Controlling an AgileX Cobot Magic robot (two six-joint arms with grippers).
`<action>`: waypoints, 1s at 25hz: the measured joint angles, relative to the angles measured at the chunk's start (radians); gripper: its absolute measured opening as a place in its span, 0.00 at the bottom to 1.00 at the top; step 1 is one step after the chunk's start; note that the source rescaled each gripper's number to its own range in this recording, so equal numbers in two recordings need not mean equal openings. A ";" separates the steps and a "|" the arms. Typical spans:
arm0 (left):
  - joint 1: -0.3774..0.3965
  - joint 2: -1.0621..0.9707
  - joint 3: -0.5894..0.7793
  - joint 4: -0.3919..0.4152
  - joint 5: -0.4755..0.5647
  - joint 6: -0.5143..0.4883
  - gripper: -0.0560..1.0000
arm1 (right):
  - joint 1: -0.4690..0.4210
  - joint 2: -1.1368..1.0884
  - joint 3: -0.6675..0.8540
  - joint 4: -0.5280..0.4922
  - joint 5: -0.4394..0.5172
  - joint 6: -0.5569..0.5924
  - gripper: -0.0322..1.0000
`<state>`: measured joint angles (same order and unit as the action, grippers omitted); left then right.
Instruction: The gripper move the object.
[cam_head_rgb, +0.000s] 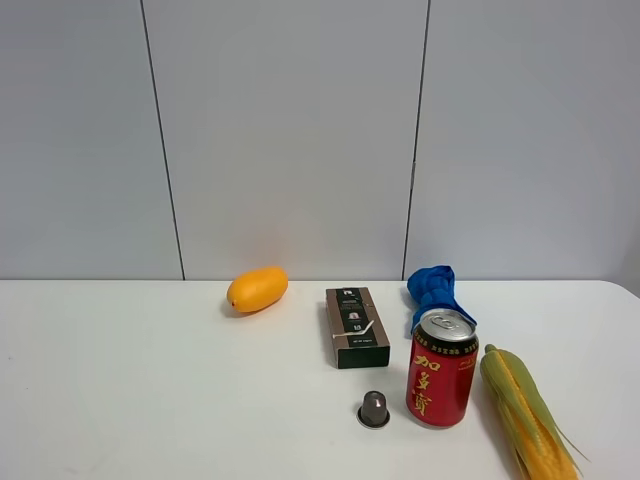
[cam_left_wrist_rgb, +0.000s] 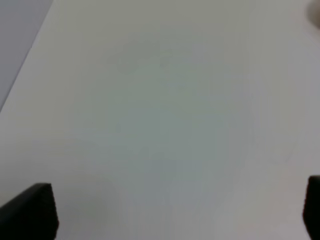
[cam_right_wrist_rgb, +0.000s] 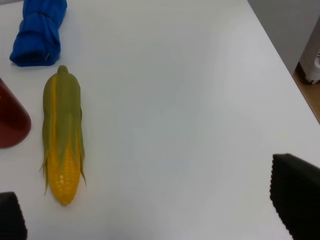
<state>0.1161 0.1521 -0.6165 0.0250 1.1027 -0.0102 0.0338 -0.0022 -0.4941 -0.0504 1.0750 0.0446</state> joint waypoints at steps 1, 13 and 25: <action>0.000 -0.020 0.000 0.000 0.007 -0.002 0.99 | 0.000 0.000 0.000 0.000 0.000 0.000 1.00; 0.000 -0.088 0.111 -0.015 -0.045 0.005 0.99 | 0.000 0.000 0.000 0.000 0.000 0.000 1.00; 0.000 -0.088 0.114 -0.015 -0.047 0.005 0.99 | 0.000 0.000 0.000 0.000 0.000 0.000 1.00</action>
<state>0.1161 0.0641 -0.5025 0.0098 1.0561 -0.0054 0.0338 -0.0022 -0.4941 -0.0504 1.0750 0.0446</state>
